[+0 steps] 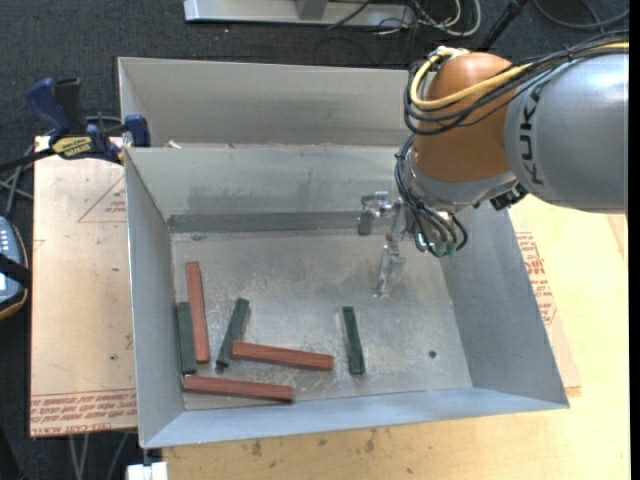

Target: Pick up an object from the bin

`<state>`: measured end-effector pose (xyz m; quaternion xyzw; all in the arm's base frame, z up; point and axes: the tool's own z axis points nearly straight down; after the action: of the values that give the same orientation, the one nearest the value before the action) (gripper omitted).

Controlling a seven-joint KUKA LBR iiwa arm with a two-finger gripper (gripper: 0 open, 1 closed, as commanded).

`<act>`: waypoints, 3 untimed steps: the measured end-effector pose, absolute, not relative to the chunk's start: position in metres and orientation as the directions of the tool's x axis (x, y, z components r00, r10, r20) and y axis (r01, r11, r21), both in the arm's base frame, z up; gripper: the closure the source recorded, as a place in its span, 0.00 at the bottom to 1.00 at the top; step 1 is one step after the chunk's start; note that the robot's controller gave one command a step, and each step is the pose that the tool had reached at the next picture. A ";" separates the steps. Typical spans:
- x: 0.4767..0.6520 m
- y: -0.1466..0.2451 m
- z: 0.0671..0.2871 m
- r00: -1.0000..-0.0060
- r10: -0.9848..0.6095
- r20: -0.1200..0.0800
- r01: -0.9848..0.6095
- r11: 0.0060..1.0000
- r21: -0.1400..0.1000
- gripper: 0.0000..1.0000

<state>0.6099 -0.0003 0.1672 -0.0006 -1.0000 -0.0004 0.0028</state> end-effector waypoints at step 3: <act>0.563 -0.009 0.076 -0.997 -0.082 0.001 -0.082 0.997 0.000 0.00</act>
Offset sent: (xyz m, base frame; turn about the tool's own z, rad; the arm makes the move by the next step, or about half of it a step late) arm -0.0578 -0.0277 -0.0812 -0.0895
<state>0.5629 -0.0094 0.0755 0.0409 -0.9992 0.0002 0.0003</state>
